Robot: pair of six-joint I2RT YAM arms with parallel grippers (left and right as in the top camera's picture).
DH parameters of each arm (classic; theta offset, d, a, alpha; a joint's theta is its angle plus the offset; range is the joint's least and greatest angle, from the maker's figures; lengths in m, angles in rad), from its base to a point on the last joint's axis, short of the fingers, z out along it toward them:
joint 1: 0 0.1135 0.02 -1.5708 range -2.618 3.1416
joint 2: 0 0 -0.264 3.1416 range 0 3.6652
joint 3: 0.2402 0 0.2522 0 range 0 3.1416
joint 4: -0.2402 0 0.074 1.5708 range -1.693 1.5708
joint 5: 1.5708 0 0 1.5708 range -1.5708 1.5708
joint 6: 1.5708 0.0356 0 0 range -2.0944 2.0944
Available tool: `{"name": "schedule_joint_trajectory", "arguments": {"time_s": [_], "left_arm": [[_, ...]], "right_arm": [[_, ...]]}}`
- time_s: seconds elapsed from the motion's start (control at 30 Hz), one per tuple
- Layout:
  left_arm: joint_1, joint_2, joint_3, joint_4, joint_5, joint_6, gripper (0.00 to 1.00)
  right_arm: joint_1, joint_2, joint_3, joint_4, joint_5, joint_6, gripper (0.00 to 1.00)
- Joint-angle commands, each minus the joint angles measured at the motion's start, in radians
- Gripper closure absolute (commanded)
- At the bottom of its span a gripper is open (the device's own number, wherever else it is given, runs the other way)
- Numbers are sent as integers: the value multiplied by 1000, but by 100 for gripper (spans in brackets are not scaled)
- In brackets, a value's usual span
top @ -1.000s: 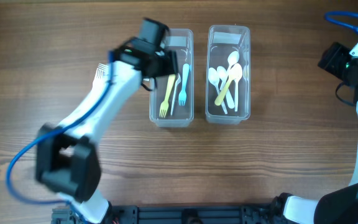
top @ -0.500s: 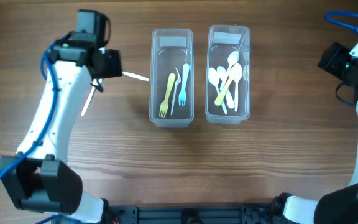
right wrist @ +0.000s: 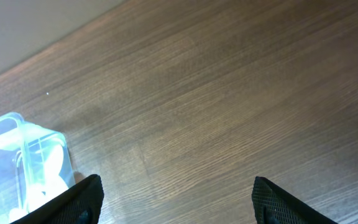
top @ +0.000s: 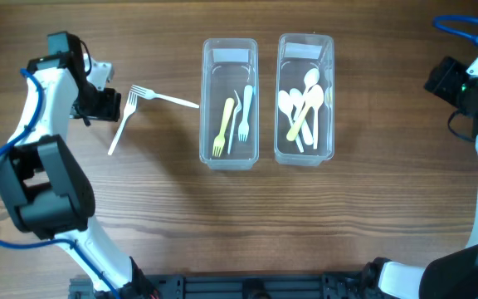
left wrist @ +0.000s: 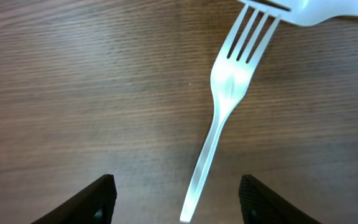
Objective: Pack container
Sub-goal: 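Return left gripper to the white forks and grasp another, then place the second white fork into the left container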
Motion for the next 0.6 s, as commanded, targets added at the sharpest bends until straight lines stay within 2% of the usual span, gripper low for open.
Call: {"name": "schedule_joint_trajectory", "arguments": {"time_s": [0.0, 0.07, 0.47, 0.57], "left_arm": [[-3, 65, -6, 31, -7, 60, 39], [-3, 82, -6, 36, -6, 105, 47], [-74, 161, -6, 77, -29, 129, 45], [-71, 179, -6, 84, -33, 129, 49]], "right_arm": [[-2, 0, 8, -12, 7, 11, 23], [-2, 0, 8, -14, 7, 11, 23], [-2, 0, 8, -12, 8, 11, 23], [-2, 0, 8, -13, 27, 10, 23]]}}
